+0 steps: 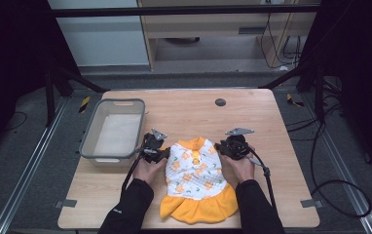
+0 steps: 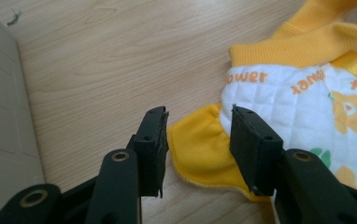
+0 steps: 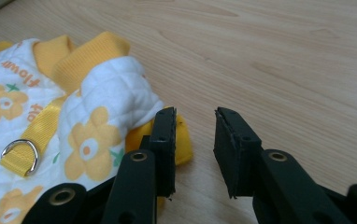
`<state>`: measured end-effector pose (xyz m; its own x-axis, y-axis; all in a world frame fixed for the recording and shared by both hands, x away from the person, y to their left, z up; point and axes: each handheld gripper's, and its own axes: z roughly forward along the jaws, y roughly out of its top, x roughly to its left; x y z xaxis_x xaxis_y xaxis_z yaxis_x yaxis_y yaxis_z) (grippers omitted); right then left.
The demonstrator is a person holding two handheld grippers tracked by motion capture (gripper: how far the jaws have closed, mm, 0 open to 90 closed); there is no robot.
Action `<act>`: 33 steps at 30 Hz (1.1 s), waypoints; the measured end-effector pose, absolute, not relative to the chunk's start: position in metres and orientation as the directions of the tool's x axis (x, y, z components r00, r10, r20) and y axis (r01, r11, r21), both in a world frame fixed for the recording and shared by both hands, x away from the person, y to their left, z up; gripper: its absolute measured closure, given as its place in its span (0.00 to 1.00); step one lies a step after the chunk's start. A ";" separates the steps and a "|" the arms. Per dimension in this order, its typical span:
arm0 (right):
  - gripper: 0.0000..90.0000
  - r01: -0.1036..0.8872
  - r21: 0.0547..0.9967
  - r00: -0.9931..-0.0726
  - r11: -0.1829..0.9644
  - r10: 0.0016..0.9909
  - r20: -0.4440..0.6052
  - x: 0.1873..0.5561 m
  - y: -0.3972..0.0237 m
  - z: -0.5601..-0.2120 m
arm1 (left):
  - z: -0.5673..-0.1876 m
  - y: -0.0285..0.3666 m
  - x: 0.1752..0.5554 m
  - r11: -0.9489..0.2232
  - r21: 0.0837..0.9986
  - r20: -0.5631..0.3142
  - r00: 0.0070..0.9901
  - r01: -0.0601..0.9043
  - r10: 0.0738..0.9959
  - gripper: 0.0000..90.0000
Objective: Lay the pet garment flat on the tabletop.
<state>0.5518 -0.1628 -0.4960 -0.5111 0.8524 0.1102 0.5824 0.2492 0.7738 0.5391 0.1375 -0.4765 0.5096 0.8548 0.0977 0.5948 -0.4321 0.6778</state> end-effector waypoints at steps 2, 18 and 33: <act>0.76 0.584 0.773 -0.513 0.246 0.850 0.117 0.552 -0.162 -0.498 | -0.479 0.138 0.538 -0.424 0.680 0.091 0.506 0.598 0.858 0.64; 0.99 0.604 0.749 -0.516 0.274 0.850 0.105 0.549 -0.152 -0.504 | -0.491 0.136 0.534 -0.401 0.670 0.035 0.514 0.624 0.857 0.89; 1.00 0.463 0.853 -0.521 0.242 0.853 0.040 0.535 -0.173 -0.456 | -0.450 0.134 0.525 -0.388 0.772 0.079 0.530 0.504 0.844 1.00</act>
<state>0.5353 -0.1727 -0.4562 -0.5206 0.8528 0.0404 0.4631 0.2423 0.8526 0.5254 0.1339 -0.4501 0.5299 0.8444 0.0788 0.5035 -0.3881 0.7719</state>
